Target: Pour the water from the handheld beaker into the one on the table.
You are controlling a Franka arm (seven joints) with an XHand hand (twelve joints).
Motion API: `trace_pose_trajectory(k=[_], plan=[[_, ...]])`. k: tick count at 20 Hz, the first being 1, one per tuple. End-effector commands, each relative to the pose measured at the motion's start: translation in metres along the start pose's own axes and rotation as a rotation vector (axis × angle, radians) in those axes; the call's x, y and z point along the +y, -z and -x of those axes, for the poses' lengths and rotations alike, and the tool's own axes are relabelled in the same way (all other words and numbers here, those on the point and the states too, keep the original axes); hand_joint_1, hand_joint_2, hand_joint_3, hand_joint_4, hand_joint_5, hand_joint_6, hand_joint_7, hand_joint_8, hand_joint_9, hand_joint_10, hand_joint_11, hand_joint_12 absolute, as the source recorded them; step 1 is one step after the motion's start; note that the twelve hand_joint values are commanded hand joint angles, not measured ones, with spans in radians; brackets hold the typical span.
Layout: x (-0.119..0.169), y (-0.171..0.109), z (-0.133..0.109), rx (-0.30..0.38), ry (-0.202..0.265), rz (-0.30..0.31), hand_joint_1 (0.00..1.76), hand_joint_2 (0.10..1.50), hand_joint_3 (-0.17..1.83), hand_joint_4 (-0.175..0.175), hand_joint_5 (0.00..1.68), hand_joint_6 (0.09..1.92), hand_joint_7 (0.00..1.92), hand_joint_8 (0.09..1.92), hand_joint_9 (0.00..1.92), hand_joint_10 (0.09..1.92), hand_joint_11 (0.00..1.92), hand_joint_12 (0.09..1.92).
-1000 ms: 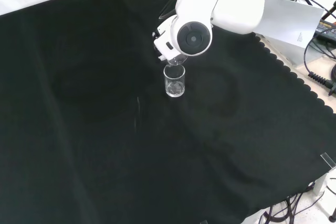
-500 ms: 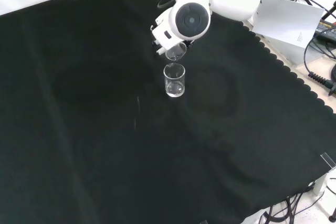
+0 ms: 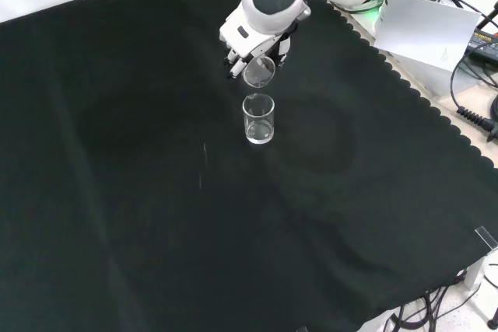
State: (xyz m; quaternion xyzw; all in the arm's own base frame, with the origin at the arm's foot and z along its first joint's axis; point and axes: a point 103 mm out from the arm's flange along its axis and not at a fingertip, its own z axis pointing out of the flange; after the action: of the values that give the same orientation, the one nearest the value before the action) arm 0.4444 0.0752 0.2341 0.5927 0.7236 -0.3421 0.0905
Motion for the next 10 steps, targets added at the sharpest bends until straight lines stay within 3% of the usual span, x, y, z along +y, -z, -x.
trace_pose_trajectory(k=[1, 7, 10], plan=[[0.001, -0.009, 0.008, 0.157, 0.014, 0.049, 1.11, 0.57, 0.94, 0.175, 1.16, 1.01, 1.46, 0.74, 1.47, 0.57, 1.39, 0.72], [0.005, -0.023, 0.022, 0.309, 0.006, 0.160, 1.11, 0.57, 0.94, 0.175, 1.16, 1.01, 1.46, 0.74, 1.47, 0.57, 1.39, 0.72], [0.009, -0.029, 0.028, 0.340, 0.007, 0.195, 1.11, 0.57, 0.94, 0.175, 1.16, 1.01, 1.46, 0.74, 1.47, 0.57, 1.39, 0.72]])
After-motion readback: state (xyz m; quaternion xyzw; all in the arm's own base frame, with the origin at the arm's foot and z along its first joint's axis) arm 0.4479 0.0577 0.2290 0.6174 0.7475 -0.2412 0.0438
